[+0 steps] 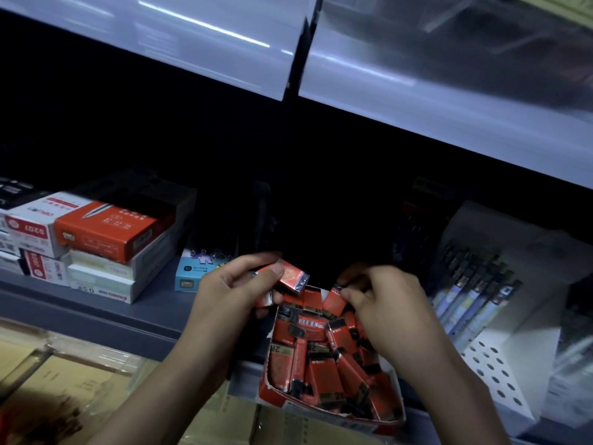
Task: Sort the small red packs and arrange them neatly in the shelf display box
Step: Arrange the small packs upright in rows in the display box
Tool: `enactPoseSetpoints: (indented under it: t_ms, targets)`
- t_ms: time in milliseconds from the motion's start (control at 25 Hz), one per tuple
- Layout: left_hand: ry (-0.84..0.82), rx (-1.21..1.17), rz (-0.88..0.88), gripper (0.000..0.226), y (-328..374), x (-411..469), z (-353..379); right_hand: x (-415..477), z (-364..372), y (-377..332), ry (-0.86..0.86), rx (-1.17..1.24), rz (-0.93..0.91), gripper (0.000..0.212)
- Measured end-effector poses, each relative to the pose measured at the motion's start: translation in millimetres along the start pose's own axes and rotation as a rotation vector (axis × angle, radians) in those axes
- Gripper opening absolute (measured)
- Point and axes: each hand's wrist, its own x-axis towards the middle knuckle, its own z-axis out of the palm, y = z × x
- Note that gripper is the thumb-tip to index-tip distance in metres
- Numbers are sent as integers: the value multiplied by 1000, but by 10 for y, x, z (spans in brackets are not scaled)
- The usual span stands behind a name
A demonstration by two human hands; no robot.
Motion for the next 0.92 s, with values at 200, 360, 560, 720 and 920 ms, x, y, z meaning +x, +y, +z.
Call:
enactPoseSetpoints:
  t_ms: [200,360,560,720,920]
  targets:
    - [9,3,6,18,7,12,4,65,48,30,-16,-3,8,9]
    - [10,23,19,18,-7,15,3,56,85,46,-24,13,-6,14]
    - [14,20,19,17,-6,2,6,38,114,41,-46,7,-9,15]
    - [-2,25,22,16,8,-10,6,13,135,4,3,5,-37,11]
    - [-44,71,49,21,3,-19,7,-33,0,-183,-112,528,-8,6]
